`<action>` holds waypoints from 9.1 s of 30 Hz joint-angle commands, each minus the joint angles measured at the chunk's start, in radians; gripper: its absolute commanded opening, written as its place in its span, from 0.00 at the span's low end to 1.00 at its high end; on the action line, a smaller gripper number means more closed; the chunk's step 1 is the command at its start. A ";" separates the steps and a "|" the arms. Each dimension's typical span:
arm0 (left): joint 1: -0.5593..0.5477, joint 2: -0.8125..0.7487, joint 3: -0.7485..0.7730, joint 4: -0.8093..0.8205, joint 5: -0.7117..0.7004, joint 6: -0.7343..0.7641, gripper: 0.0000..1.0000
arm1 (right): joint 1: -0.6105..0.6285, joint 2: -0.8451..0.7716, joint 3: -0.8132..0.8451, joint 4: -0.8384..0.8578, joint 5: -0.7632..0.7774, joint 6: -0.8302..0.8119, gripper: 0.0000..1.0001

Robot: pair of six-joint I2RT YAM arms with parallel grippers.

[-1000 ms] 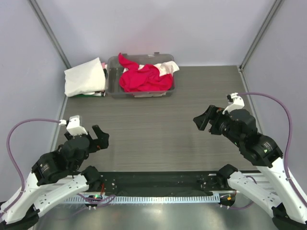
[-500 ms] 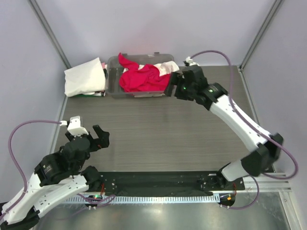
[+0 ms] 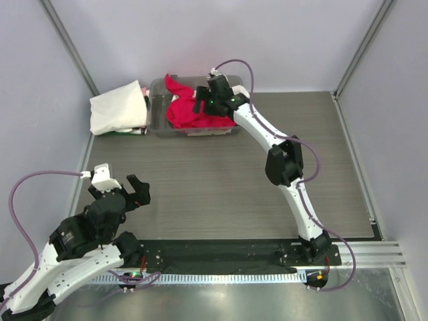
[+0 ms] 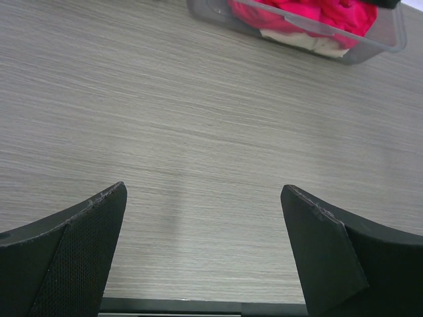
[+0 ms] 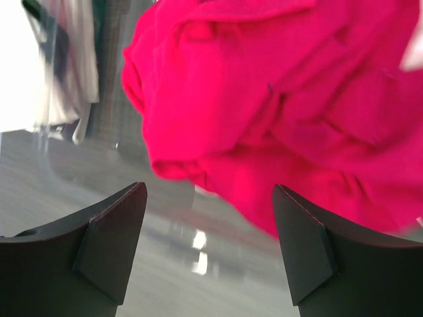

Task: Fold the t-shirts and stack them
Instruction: Grab the tshirt from the pile, then move the tshirt to the center of the board, then flatten the tshirt out

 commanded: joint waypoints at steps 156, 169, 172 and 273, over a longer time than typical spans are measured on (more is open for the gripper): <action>-0.317 0.055 0.149 -0.568 -0.141 -0.903 0.00 | -0.467 -1.009 -0.865 -0.261 0.247 -0.113 0.01; -0.317 0.053 -0.017 -0.372 -0.046 -0.878 0.00 | -0.471 -1.015 -1.184 -0.166 0.017 -0.038 0.76; -0.317 0.059 -0.029 -0.346 -0.043 -0.868 0.00 | -0.437 -1.061 -1.308 -0.114 0.009 -0.015 0.76; -0.317 0.072 0.008 -0.258 0.008 -0.734 0.00 | -0.273 -1.276 -1.896 0.069 0.098 0.292 0.09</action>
